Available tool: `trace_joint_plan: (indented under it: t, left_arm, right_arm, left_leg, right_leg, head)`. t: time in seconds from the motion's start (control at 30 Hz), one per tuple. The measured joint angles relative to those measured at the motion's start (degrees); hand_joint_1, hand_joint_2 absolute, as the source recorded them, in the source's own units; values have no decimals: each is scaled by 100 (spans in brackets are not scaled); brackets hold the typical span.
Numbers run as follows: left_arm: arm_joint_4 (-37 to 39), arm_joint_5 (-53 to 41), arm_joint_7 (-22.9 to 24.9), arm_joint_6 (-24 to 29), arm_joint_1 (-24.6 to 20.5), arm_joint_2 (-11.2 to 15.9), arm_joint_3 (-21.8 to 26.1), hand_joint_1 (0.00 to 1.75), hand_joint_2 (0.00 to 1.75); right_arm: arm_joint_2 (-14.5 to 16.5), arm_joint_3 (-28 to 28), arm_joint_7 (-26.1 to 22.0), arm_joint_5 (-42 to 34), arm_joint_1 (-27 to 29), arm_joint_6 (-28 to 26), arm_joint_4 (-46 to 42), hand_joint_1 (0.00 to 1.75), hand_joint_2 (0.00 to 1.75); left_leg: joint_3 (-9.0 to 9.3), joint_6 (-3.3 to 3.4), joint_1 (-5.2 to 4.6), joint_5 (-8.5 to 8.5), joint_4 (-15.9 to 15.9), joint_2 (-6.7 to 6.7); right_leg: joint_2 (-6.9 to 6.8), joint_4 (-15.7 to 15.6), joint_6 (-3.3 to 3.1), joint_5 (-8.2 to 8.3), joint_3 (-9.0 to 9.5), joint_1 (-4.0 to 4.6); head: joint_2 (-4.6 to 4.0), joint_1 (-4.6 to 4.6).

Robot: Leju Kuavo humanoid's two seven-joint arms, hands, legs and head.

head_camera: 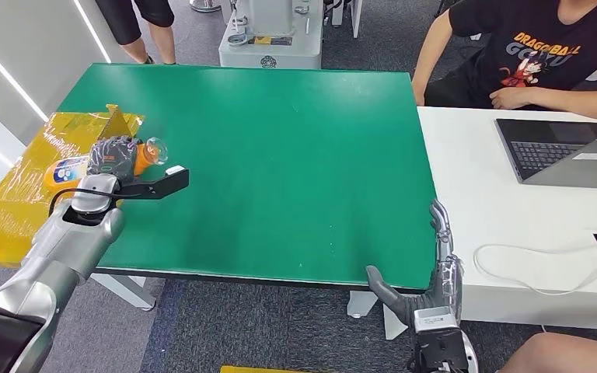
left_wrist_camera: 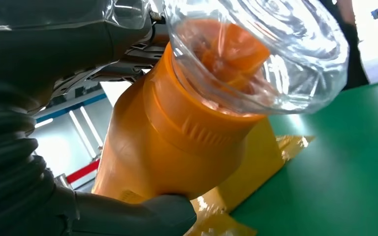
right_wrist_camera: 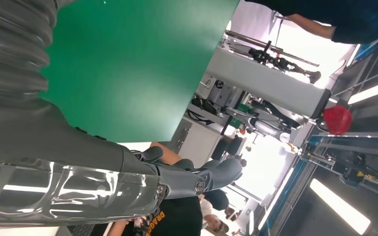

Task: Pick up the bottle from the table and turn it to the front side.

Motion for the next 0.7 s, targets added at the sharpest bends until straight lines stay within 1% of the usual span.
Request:
trace_joint_plan:
  t: [0.33,0.4,0.47,0.53,0.7]
  left_arm:
    - [238,5,74,198,336,-68,169,175,175]
    - [286,-2,103,263,386,-87,205,149,175]
    - [320,-26,133,340,434,-106,219,62,175]
    - [354,-60,160,438,483,-119,231,0,175]
    - [417,-153,193,746,660,-145,304,0,175]
  right_arm:
    - [0,0,26,-85,-88,89,-31,0,175]
    - [0,0,27,-107,-120,101,-31,0,175]
    - [-2,0,27,-138,-149,108,-28,0,175]
    - [-8,1,24,-185,-179,103,-17,0,175]
    - [-39,6,6,-260,-247,82,29,0,175]
  left_leg:
    - [1,-1,0,-1,-1,0]
    - [1,-2,-1,-2,-1,2]
    - [2,-2,-1,-2,-1,1]
    - [2,-2,0,-2,-1,1]
    - [2,-2,0,-2,-1,1]
  right_leg:
    - [0,0,0,0,1,-1]
    - [2,0,0,0,1,-1]
    - [2,0,0,0,1,-1]
    - [2,1,0,0,1,0]
    - [1,1,0,-1,0,0]
  head:
    - [0,0]
    - [0,0]
    - [0,1]
    - [0,0]
    - [0,-1]
